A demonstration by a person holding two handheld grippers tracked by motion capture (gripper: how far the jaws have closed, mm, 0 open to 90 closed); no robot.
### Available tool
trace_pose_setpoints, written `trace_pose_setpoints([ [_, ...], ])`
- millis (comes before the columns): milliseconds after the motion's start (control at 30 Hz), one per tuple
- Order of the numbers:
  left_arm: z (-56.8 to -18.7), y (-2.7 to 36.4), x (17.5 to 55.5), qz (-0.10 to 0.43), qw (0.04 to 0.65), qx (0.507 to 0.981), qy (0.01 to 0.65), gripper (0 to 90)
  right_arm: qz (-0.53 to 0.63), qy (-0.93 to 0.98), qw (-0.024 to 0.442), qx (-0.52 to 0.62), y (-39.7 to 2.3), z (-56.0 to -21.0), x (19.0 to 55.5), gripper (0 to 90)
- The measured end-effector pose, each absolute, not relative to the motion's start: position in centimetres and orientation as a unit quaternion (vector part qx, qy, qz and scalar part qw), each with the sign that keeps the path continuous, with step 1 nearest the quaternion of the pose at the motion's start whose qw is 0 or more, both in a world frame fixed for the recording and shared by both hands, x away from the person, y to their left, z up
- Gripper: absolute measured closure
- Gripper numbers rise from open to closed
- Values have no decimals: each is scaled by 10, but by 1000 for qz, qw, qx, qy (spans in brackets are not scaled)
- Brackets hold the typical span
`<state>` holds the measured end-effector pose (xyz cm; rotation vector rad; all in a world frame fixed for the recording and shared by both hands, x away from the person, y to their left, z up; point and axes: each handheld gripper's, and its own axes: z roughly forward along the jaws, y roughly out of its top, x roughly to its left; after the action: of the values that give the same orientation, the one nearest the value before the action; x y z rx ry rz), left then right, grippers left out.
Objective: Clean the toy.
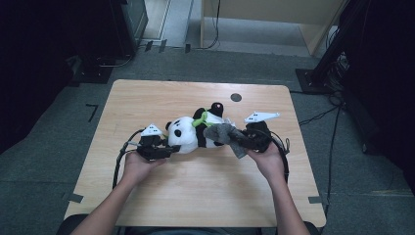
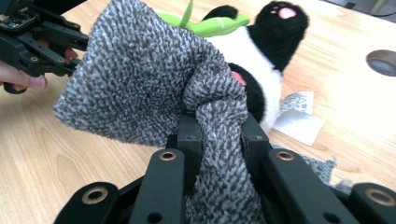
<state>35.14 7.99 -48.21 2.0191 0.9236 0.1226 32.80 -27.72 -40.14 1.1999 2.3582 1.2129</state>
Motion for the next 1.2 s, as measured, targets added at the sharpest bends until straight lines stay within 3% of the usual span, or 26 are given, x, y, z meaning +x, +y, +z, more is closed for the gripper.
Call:
trace_pose_setpoints([
  [667,-481,84,353,58,437,819,368,517,431,746,169,479,-337,-396,330,777],
  [1200,-481,88,355,60,441,817,367,515,388,722,183,543,-372,-445,352,772],
])
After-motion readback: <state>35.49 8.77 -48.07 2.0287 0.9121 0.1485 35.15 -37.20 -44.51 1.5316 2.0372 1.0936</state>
